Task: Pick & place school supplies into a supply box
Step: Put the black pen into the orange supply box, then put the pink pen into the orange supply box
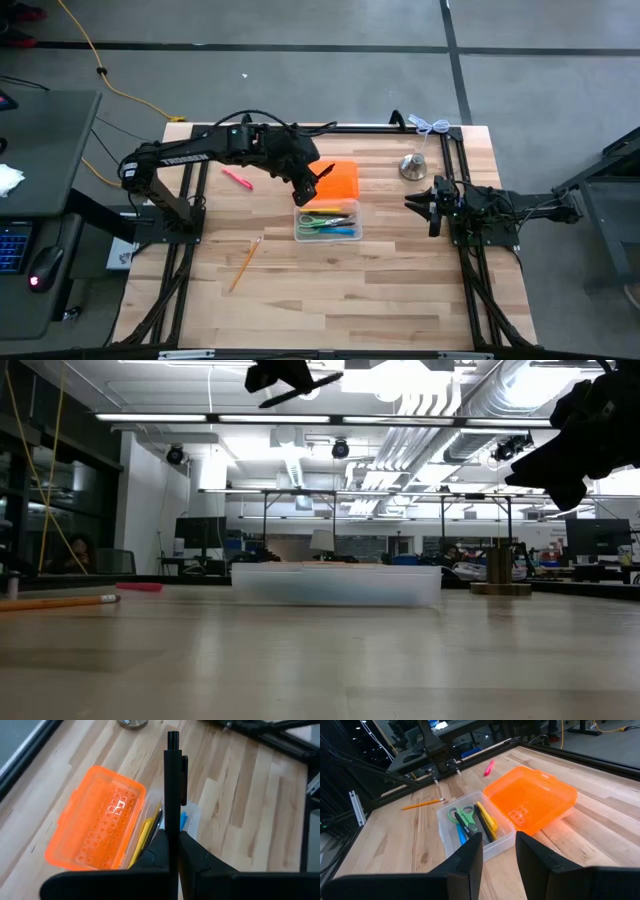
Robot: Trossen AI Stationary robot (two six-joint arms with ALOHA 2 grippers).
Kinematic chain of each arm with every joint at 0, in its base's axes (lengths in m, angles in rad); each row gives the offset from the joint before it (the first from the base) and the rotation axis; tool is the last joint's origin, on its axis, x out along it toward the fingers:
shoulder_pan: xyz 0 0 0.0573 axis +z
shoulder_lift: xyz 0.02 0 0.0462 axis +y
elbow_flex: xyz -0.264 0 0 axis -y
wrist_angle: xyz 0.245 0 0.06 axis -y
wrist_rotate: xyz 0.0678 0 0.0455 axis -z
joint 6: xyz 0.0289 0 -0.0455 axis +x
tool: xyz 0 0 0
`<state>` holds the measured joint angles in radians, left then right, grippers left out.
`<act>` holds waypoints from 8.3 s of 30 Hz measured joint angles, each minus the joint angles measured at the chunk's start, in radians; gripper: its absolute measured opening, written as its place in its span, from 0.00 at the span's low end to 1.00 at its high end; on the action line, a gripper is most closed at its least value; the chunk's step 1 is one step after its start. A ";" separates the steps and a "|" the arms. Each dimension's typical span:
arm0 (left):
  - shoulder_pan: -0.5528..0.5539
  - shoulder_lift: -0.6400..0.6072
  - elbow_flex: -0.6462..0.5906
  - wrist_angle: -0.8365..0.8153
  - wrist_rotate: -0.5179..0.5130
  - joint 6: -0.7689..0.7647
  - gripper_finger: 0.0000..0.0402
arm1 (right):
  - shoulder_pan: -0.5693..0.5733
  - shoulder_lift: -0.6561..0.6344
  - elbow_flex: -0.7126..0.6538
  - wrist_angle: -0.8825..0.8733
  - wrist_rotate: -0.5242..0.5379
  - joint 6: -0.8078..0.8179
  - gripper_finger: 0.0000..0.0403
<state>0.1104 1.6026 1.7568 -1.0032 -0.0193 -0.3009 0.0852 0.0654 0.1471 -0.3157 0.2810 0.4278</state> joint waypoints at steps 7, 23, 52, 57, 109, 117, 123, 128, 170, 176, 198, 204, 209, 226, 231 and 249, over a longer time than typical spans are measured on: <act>-0.006 0.086 0.024 -0.080 0.017 0.021 0.10 | 0.000 0.003 0.000 0.003 0.000 0.002 0.23; -0.006 0.295 0.296 -0.248 -0.018 0.132 0.10 | 0.000 0.015 0.000 0.007 0.001 0.001 0.23; -0.034 0.481 0.293 -0.263 -0.016 0.193 0.10 | 0.000 0.027 0.000 0.006 0.000 0.000 0.23; -0.032 0.501 0.292 -0.229 -0.016 0.195 0.10 | 0.000 0.027 0.000 0.006 0.000 0.000 0.23; -0.072 0.607 0.113 -0.001 -0.016 0.244 0.10 | 0.000 0.027 0.000 0.002 -0.003 0.017 0.23; -0.072 0.607 0.113 0.011 -0.015 0.248 0.10 | 0.000 0.027 0.000 0.002 -0.004 0.017 0.23; -0.072 0.617 0.114 0.031 0.009 0.252 0.10 | 0.000 0.027 0.000 0.002 -0.004 0.017 0.23; -0.072 0.635 0.116 0.047 0.009 0.252 0.10 | 0.000 0.027 0.000 0.003 -0.004 0.027 0.23; -0.060 0.639 0.175 -0.058 -0.004 0.245 0.47 | 0.000 0.027 0.000 0.006 -0.008 0.029 0.23; -0.035 0.639 0.257 -0.161 -0.024 0.244 0.45 | 0.000 0.027 0.000 0.006 -0.008 0.029 0.23; 0.023 0.477 0.370 -0.426 -0.115 0.174 0.47 | 0.000 0.027 0.000 0.006 -0.003 0.017 0.23; 0.023 0.417 0.370 -0.517 -0.117 0.111 0.47 | 0.000 0.026 0.000 0.006 -0.003 0.017 0.23; 0.021 0.361 0.370 -0.573 -0.122 0.058 0.47 | 0.000 0.027 0.000 0.006 -0.003 0.017 0.23; 0.021 0.233 0.370 -0.568 -0.127 -0.125 0.47 | 0.000 0.027 0.000 0.005 -0.003 0.017 0.23; 0.021 0.233 0.370 -0.568 -0.122 -0.197 0.47 | 0.000 0.027 0.000 0.005 -0.003 0.017 0.23; 0.034 0.234 0.268 -0.567 -0.116 -0.244 0.47 | 0.000 0.027 0.000 0.006 -0.003 0.017 0.23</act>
<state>0.1444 1.8362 2.0248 -1.5705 -0.1353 -0.5450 0.0854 0.0921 0.1473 -0.3101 0.2775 0.4446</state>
